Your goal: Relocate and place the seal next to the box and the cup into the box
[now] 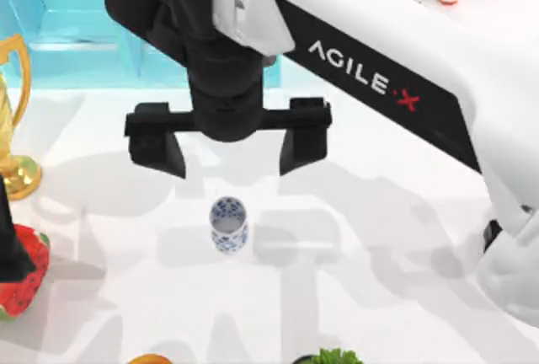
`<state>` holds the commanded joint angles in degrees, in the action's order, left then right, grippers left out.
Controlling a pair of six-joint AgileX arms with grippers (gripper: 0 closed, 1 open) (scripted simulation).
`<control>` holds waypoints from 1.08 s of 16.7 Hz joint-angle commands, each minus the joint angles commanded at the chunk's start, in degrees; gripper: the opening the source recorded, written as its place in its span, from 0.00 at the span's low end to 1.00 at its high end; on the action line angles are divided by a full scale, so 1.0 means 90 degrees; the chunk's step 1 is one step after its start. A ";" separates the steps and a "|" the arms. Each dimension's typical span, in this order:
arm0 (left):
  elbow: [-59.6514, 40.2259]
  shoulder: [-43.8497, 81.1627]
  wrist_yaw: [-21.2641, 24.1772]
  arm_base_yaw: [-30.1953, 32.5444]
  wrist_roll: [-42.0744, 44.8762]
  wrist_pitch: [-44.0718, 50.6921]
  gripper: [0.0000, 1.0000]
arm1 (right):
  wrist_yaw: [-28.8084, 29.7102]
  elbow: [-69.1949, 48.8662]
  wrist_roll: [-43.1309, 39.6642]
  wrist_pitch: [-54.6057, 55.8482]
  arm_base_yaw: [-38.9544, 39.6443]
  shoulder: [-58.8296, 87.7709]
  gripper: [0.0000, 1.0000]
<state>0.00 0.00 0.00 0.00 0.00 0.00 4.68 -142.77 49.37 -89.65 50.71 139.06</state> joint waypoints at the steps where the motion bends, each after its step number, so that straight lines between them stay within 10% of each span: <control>1: 0.0000 0.0000 0.0000 0.0000 0.0000 0.0000 1.00 | 0.0015 -0.0337 0.0181 -0.0027 0.0113 0.0314 1.00; 10: 0.0000 0.0000 0.0000 0.0000 0.0000 0.0000 1.00 | 0.0033 -0.0964 0.0530 -0.0071 0.0225 0.0986 1.00; 18: 0.0000 0.0000 0.0000 0.0000 0.0000 0.0000 1.00 | 0.0033 0.0984 0.0473 0.1623 0.0188 0.0748 1.00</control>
<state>0.00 0.00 0.00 0.00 0.00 0.00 4.98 -133.91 53.62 -75.05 52.40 145.79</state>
